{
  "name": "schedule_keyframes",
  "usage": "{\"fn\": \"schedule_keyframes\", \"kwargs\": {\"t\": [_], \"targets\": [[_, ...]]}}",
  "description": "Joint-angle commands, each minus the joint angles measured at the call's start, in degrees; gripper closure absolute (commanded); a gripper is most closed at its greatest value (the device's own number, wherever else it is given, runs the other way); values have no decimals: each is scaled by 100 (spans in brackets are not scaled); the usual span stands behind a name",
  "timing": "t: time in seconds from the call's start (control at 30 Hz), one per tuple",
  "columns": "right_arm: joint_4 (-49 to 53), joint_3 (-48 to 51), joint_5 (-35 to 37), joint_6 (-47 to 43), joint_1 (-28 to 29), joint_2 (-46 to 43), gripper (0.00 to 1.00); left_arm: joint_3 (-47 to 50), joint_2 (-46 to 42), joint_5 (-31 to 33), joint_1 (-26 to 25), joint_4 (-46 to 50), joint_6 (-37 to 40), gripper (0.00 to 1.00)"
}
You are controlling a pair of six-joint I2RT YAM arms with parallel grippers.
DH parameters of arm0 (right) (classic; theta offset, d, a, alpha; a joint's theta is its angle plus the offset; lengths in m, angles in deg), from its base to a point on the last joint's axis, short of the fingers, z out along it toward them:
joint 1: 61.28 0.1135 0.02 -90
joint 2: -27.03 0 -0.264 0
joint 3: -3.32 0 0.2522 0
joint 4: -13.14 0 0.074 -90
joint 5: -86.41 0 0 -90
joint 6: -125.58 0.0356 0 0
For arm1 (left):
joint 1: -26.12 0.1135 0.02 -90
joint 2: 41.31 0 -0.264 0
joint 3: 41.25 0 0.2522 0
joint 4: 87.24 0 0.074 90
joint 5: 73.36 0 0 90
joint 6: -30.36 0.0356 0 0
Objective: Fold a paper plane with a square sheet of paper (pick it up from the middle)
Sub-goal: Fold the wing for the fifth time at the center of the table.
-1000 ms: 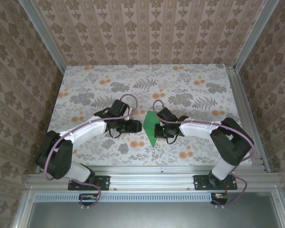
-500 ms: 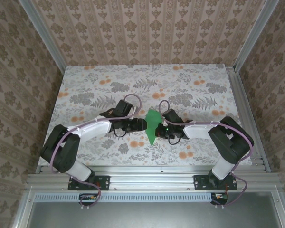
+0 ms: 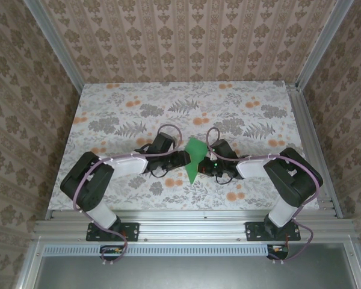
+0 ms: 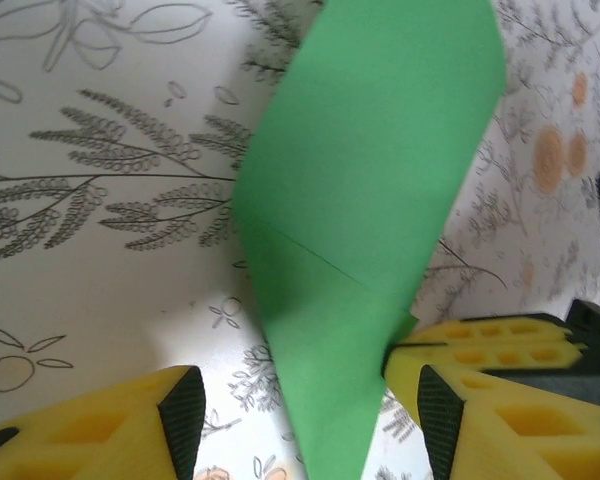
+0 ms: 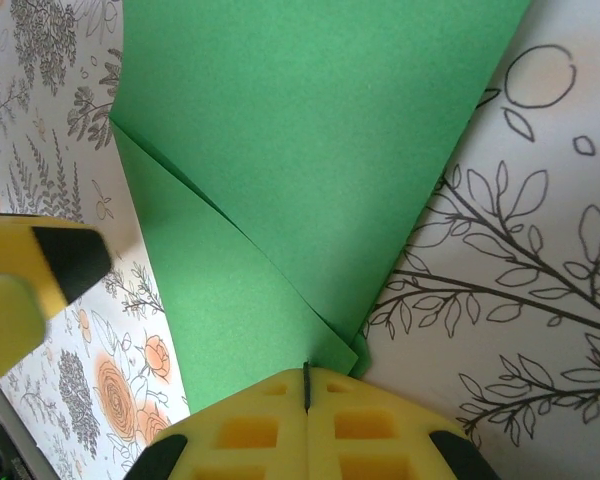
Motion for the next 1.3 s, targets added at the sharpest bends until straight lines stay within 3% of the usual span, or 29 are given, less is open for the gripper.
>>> {"fn": "schedule_keyframes", "kwargs": {"t": [0.0, 0.63, 0.9, 1.27], "targets": [[569, 261, 230, -21, -76, 205, 100, 113, 94, 295, -32, -645, -496, 40], [663, 302, 270, -126, -84, 218, 100, -112, 697, 23, -39, -1305, -581, 57], [664, 320, 282, -131, -92, 204, 100, -212, 493, 141, -55, -838, -293, 76], [725, 286, 332, -146, -103, 170, 100, -634, 440, 568, -270, 314, 453, 84]]}}
